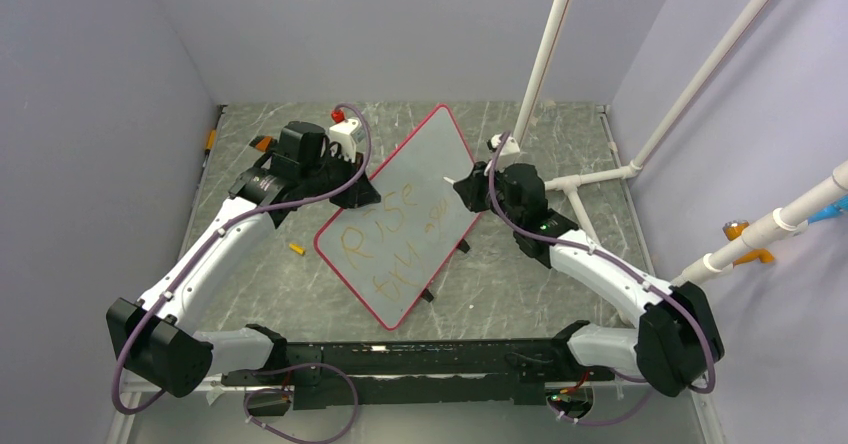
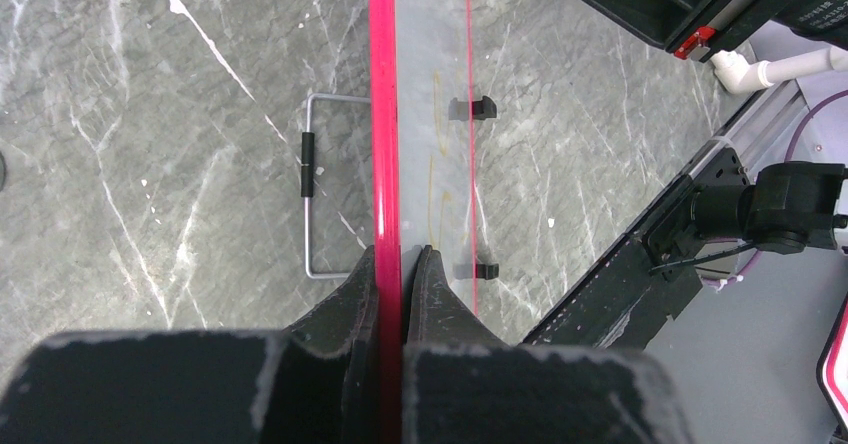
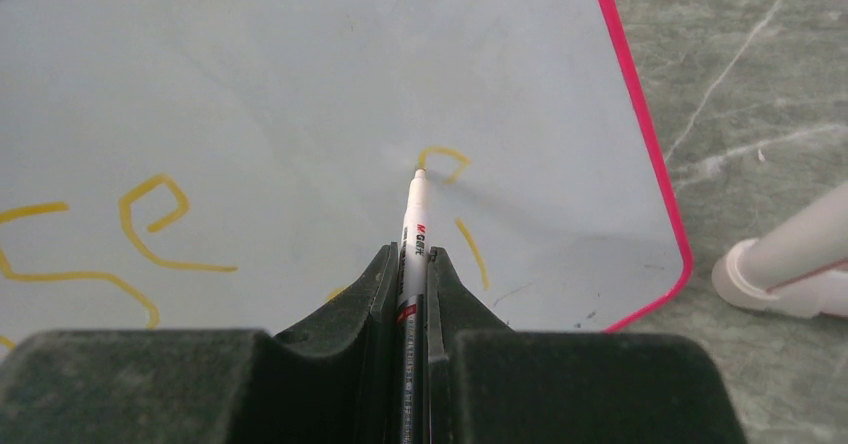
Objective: Write a sentence on the whiteboard
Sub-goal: Write a sentence on the whiteboard, then put down the whiteboard on the whiteboard stand.
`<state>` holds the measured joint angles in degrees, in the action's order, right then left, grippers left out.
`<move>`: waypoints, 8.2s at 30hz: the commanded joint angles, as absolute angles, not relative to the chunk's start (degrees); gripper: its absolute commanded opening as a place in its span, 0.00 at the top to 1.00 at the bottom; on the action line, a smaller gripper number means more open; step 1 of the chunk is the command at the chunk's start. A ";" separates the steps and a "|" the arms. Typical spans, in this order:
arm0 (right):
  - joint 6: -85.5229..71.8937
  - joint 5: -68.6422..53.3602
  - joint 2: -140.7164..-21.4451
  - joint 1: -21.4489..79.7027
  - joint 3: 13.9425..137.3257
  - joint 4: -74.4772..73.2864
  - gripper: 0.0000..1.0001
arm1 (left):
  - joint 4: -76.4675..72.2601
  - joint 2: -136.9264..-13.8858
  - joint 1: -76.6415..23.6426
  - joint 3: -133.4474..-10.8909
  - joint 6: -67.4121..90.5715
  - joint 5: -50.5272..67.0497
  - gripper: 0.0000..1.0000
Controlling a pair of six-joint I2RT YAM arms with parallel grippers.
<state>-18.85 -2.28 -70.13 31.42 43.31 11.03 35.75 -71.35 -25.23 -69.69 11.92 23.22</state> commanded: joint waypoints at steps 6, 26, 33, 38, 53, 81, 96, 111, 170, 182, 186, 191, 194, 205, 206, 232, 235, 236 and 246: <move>-18.95 7.36 -58.47 31.97 41.20 5.77 1.00 | 41.51 -72.77 -25.47 -67.23 -3.87 9.58 1.00; -21.47 2.73 -66.84 28.63 40.45 10.08 1.00 | 41.45 -72.42 -25.41 -67.15 -3.96 9.66 1.00; -23.29 -3.42 -68.75 25.68 40.05 13.53 1.00 | 41.52 -72.55 -25.47 -67.20 -3.96 9.46 1.00; -24.20 -6.50 -70.15 24.04 40.34 14.96 1.00 | 41.52 -72.73 -25.48 -67.15 -4.05 9.38 1.00; -25.67 -9.66 -72.75 22.87 38.89 16.32 1.00 | 41.49 -73.48 -25.44 -67.25 -4.09 9.49 1.00; -25.93 -9.32 -71.69 22.79 39.62 13.89 1.00 | 41.59 -73.67 -25.49 -67.33 -4.13 9.93 1.00; -26.15 -7.00 -75.23 22.69 43.34 13.43 1.00 | 41.49 -73.70 -25.42 -67.24 -4.23 9.93 1.00; -26.42 -6.11 -77.47 22.33 45.14 12.35 1.00 | 41.49 -73.75 -25.46 -67.15 -4.22 9.62 1.00; -23.14 -3.24 -54.65 22.20 44.18 -8.66 1.00 | 41.66 -74.21 -25.48 -67.09 -4.14 8.12 1.00; -22.94 -5.53 -52.82 22.23 42.42 -8.74 1.00 | 41.80 -74.96 -25.34 -66.62 -4.35 5.76 1.00; -23.45 -6.01 -52.87 22.21 41.62 -8.13 1.00 | 41.75 -75.27 -25.13 -66.57 -4.31 5.19 0.99; -24.29 -6.52 -52.88 22.22 40.49 -7.11 1.00 | 41.89 -75.80 -24.79 -66.42 -4.37 5.52 0.93; -24.52 -6.68 -52.83 22.23 40.10 -6.86 1.00 | 42.06 -76.30 -24.70 -66.45 -4.44 5.67 0.89; -24.43 -7.03 -52.60 22.23 39.16 -6.43 1.00 | 42.63 -77.78 -24.16 -66.72 -4.53 4.67 0.80; -24.43 -7.03 -52.64 22.23 39.12 -6.42 1.00 | 42.69 -77.86 -24.06 -66.72 -4.62 4.72 0.79; -24.61 -6.90 -52.64 22.19 38.50 -6.50 1.00 | 42.74 -77.77 -23.48 -65.86 -4.76 3.46 0.61; -24.61 -6.86 -52.60 22.26 38.45 -6.57 1.00 | 42.70 -77.87 -23.42 -65.74 -4.78 3.42 0.60; -24.61 -6.78 -52.54 22.22 38.45 -6.62 1.00 | 42.71 -77.95 -23.38 -65.70 -4.77 3.44 0.60; -24.78 -6.77 -52.40 22.20 38.09 -6.55 1.00 | 43.04 -79.19 -23.25 -66.05 -4.38 4.25 0.53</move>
